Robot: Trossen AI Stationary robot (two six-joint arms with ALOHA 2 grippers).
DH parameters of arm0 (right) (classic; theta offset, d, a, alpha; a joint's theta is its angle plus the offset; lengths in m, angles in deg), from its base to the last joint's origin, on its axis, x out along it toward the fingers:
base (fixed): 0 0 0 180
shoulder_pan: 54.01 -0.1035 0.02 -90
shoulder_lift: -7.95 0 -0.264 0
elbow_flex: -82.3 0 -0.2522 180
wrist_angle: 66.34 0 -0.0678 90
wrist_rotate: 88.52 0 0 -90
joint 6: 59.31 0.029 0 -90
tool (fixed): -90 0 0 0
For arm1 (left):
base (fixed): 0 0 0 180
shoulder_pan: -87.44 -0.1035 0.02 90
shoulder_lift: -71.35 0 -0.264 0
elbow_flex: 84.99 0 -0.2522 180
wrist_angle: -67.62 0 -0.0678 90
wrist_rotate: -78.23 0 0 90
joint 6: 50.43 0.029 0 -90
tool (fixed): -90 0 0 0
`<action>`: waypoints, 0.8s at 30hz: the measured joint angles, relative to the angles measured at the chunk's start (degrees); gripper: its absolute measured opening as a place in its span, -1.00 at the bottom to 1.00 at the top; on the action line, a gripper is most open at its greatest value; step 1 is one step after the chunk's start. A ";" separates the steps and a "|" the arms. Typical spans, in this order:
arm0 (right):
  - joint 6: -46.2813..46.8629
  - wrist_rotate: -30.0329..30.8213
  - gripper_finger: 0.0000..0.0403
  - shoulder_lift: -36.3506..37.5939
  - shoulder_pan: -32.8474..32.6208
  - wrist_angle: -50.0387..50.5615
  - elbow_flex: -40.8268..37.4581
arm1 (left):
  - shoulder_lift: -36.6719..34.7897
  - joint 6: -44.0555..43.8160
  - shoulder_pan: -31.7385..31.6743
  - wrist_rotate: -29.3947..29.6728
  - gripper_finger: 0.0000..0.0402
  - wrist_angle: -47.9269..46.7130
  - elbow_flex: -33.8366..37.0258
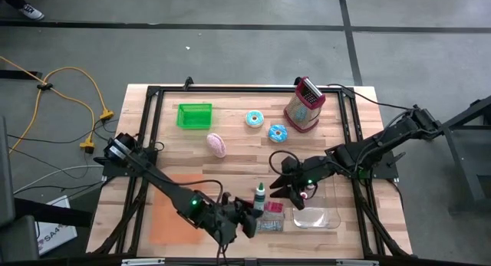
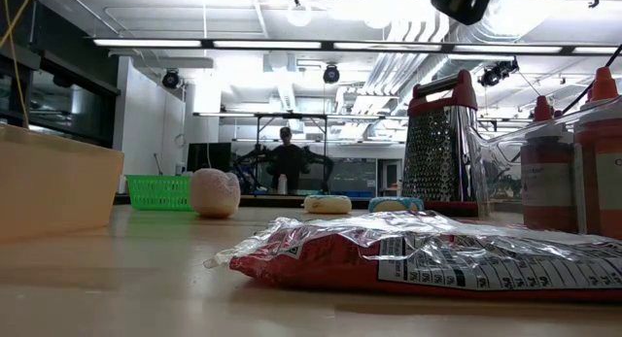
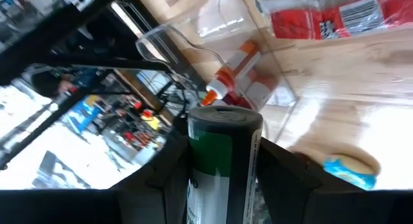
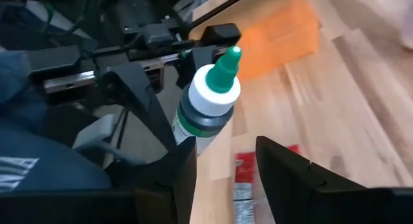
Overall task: Pick & Place Food Item
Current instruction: Put the green paint bottle into the transparent bin
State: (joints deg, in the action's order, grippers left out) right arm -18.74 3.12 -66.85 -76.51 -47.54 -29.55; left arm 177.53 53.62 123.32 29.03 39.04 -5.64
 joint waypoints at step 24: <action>-5.97 -5.06 -0.26 0.02 0.01 -7.48 0.02 | -0.01 7.54 0.63 -4.62 -0.23 8.07 0.02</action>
State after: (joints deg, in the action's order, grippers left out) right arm -24.70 -1.94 -66.83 -76.50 -55.02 -29.52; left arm 177.52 61.16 123.95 24.41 47.11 -5.62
